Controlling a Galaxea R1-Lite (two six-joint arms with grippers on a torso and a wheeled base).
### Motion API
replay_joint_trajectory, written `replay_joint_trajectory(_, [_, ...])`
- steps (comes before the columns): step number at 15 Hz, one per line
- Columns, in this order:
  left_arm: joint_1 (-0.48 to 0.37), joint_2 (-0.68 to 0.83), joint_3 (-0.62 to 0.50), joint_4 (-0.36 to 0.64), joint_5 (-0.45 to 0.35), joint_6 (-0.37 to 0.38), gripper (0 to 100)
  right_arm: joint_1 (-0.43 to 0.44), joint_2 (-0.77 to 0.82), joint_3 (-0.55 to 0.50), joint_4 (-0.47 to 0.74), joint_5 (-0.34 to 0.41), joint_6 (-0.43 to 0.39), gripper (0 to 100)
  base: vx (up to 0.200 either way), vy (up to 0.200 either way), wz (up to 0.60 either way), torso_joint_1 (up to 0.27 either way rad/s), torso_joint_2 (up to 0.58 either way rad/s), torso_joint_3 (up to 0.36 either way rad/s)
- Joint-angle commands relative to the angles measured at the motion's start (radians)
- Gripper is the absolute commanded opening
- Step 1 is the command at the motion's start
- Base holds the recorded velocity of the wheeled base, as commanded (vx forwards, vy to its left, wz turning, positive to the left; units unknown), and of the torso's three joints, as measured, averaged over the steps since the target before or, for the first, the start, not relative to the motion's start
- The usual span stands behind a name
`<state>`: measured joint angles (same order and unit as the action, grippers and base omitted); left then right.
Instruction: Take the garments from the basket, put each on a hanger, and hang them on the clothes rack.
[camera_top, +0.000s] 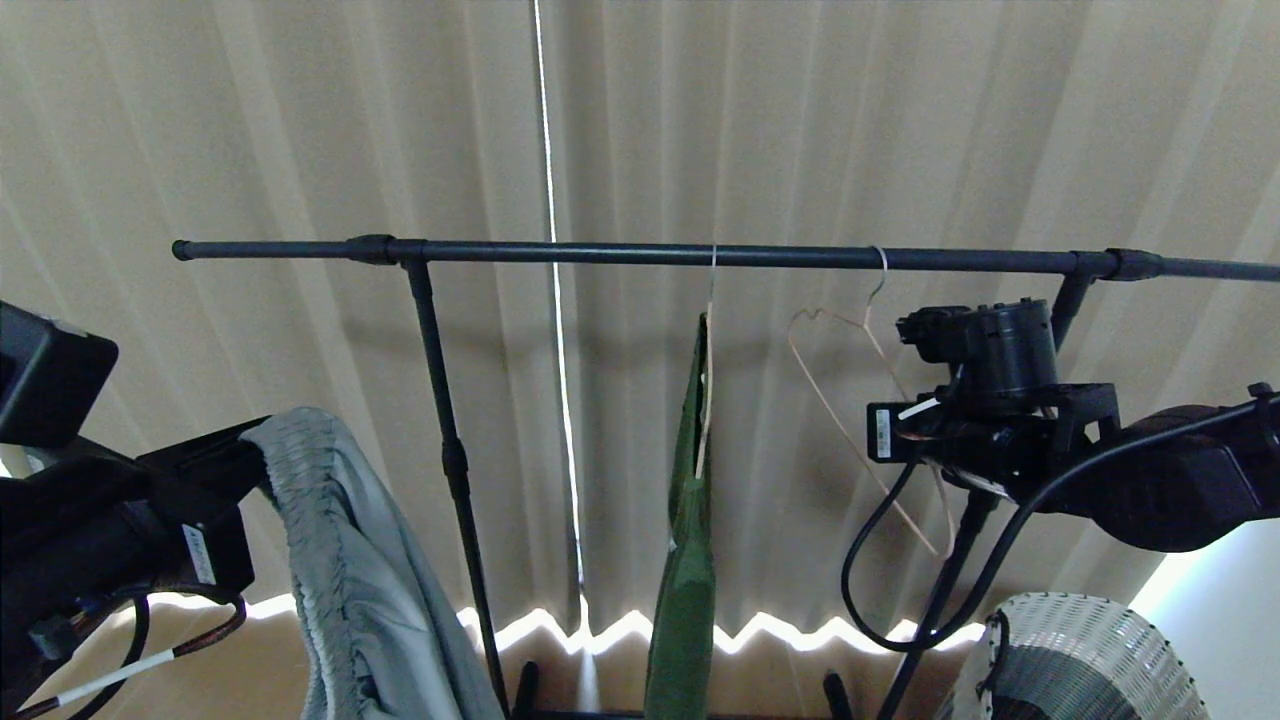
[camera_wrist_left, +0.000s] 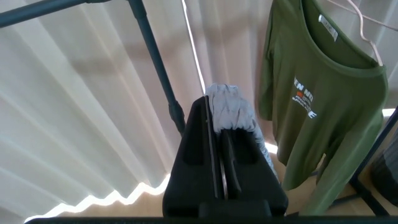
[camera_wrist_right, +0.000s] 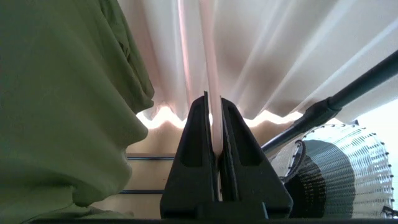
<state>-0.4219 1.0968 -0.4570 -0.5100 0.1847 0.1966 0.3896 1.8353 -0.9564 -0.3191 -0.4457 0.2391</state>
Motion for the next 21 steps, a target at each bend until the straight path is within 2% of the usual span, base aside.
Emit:
replay_joint_trajectory(1, [-0.001, 0.000, 0.000, 0.001, -0.001, 0.001, 0, 0.000, -0.016, 0.007, -0.005, -0.001, 0.000, 0, 0.000, 0.000, 0.00, 0.000, 0.00, 0.000])
replay_joint_trajectory(7, [-0.011, -0.003, 0.012, -0.001, 0.001, 0.014, 0, -0.003, -0.102, 0.027, -0.034, -0.001, 0.006, 0, 0.000, 0.000, 0.00, 0.000, 0.00, 0.000])
replay_joint_trajectory(10, [-0.018, -0.008, 0.017, -0.001, 0.001, 0.015, 0, -0.001, -0.179, 0.108, -0.035, 0.004, 0.006, 0, 0.000, 0.000, 0.00, 0.000, 0.00, 0.000])
replay_joint_trajectory(12, [-0.018, -0.008, 0.018, -0.001, 0.001, 0.017, 0, -0.003, -0.220, 0.168, -0.078, 0.009, 0.006, 0, 0.000, 0.000, 0.00, 0.000, 0.00, 0.000])
replay_joint_trajectory(16, [-0.018, -0.009, 0.020, -0.001, 0.007, 0.018, 0, -0.003, -0.265, 0.283, -0.244, 0.007, -0.006, 0, -0.200, 0.000, 0.00, 0.005, 0.01, 0.005])
replay_joint_trajectory(21, [-0.017, -0.009, 0.017, -0.001, 0.007, 0.018, 0, -0.003, -0.321, 0.334, -0.247, 0.007, -0.009, 0, -0.200, 0.000, 0.00, -0.005, 0.00, 0.000])
